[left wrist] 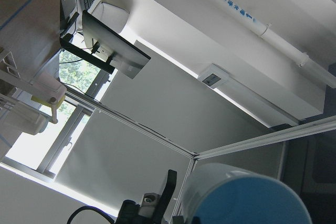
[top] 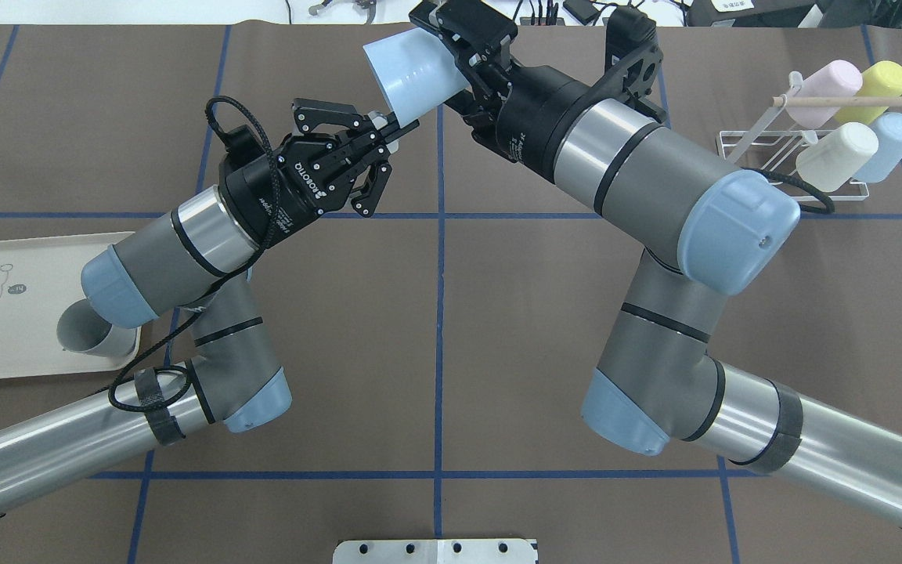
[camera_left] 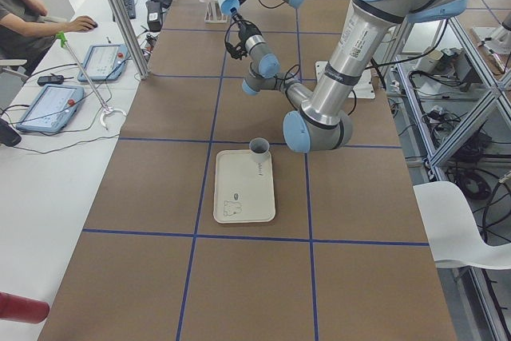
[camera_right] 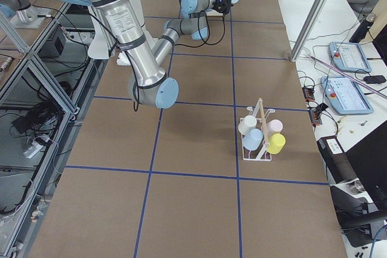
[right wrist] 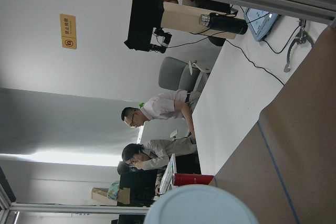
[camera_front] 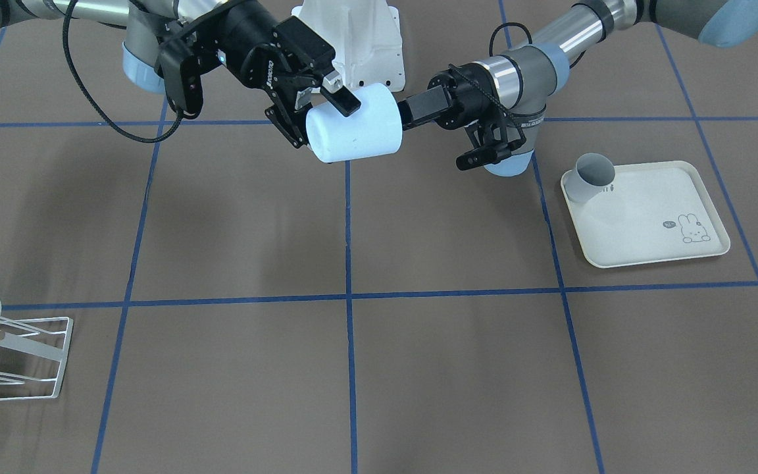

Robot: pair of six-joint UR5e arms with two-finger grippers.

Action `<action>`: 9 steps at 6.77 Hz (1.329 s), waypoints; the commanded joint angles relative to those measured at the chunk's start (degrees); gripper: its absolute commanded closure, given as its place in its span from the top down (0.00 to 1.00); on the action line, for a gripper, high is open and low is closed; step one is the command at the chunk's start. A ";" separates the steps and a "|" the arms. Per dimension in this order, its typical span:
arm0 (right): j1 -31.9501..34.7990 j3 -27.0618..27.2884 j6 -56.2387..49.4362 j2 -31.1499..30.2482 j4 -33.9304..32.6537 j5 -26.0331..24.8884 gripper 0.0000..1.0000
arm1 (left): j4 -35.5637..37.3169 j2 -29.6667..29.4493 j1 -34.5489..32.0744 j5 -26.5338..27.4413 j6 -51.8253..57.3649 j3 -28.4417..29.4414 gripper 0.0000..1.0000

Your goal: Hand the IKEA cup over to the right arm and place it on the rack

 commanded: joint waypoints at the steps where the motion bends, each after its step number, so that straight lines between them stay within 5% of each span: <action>1: 0.00 0.00 0.01 0.00 0.00 0.00 0.99 | 0.03 -0.06 0.09 0.00 0.01 -0.60 0.00; 4: 0.00 0.00 0.44 0.00 0.00 0.00 0.93 | 0.12 -0.06 1.14 0.27 0.01 -0.87 0.00; 6: 0.00 0.00 1.50 -0.09 0.00 0.00 0.00 | 0.03 -0.06 1.14 -0.17 -0.07 -1.04 0.00; 8: 0.35 -0.53 1.15 -0.09 0.00 0.17 0.00 | 0.21 -0.23 1.14 -0.35 1.32 -1.22 1.00; 9: 0.61 -0.62 1.24 -0.09 0.00 0.17 0.00 | 0.21 -0.32 1.14 -0.09 3.16 -1.48 1.00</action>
